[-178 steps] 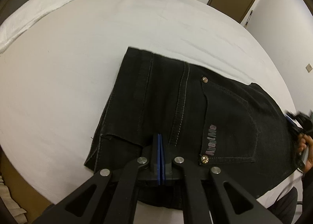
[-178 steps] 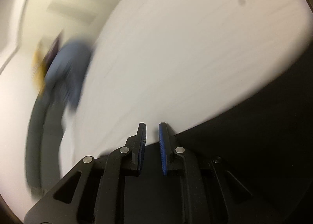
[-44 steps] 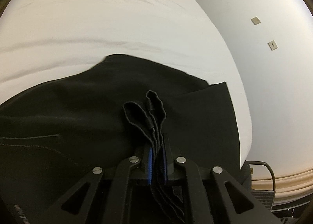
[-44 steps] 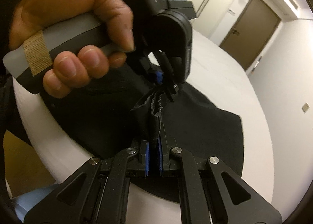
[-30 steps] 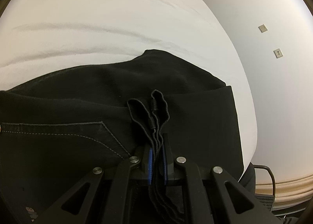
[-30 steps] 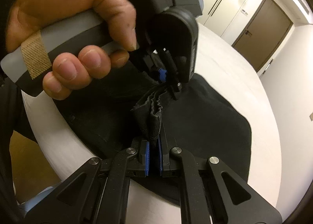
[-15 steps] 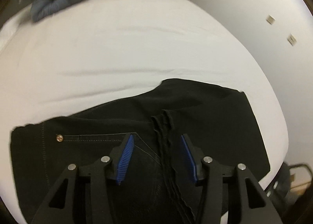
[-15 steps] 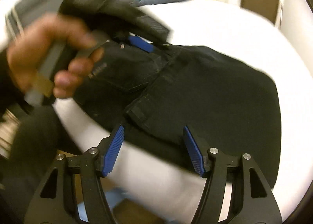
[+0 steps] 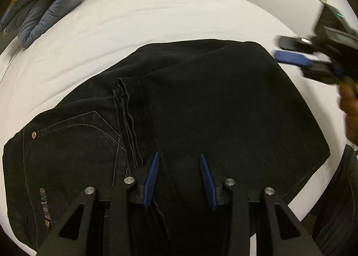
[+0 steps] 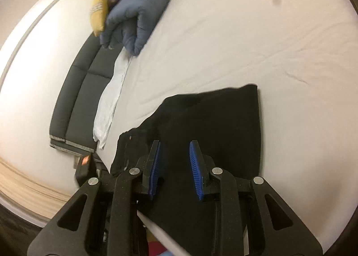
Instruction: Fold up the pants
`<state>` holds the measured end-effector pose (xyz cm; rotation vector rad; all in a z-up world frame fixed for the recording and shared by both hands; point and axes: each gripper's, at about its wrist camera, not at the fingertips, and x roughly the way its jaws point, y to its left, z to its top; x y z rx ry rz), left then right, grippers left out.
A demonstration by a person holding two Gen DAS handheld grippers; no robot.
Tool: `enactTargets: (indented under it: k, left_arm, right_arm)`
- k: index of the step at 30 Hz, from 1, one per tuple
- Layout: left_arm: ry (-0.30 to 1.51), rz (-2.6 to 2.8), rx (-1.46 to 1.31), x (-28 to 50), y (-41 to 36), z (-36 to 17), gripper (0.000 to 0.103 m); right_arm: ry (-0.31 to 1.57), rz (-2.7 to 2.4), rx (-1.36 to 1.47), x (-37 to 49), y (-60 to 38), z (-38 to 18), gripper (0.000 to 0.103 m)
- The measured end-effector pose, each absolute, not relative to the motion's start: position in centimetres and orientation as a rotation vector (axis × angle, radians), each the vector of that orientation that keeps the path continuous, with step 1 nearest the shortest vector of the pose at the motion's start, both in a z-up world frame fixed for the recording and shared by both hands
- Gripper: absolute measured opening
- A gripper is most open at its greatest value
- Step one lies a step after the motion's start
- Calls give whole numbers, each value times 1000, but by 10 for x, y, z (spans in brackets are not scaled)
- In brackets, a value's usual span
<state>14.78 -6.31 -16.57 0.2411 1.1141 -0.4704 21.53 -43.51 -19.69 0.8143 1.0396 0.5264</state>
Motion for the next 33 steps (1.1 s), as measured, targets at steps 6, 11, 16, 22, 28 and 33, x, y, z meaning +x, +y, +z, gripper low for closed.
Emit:
enactTargets:
  k: [6, 11, 16, 22, 28, 33]
  left_arm:
    - [1109, -459, 250, 147, -66, -167, 41]
    - [1105, -457, 250, 147, -70, -169, 41]
    - [1103, -454, 242, 143, -68, -170, 41]
    - [1100, -451, 240, 141, -65, -167, 41]
    - [1096, -454, 226, 140, -63, -168, 41]
    - [1085, -455, 203, 140, -60, -167, 40]
  right_arm:
    - [1133, 492, 926, 246, -446, -264, 19]
    - [1158, 549, 848, 193, -414, -267, 19]
    - [1184, 596, 834, 128, -398, -259, 19]
    - [1173, 598, 842, 74, -392, -256, 19]
    - [1178, 571, 835, 43, -385, -244, 19]
    - [1264, 541, 756, 21, -370, -235, 19]
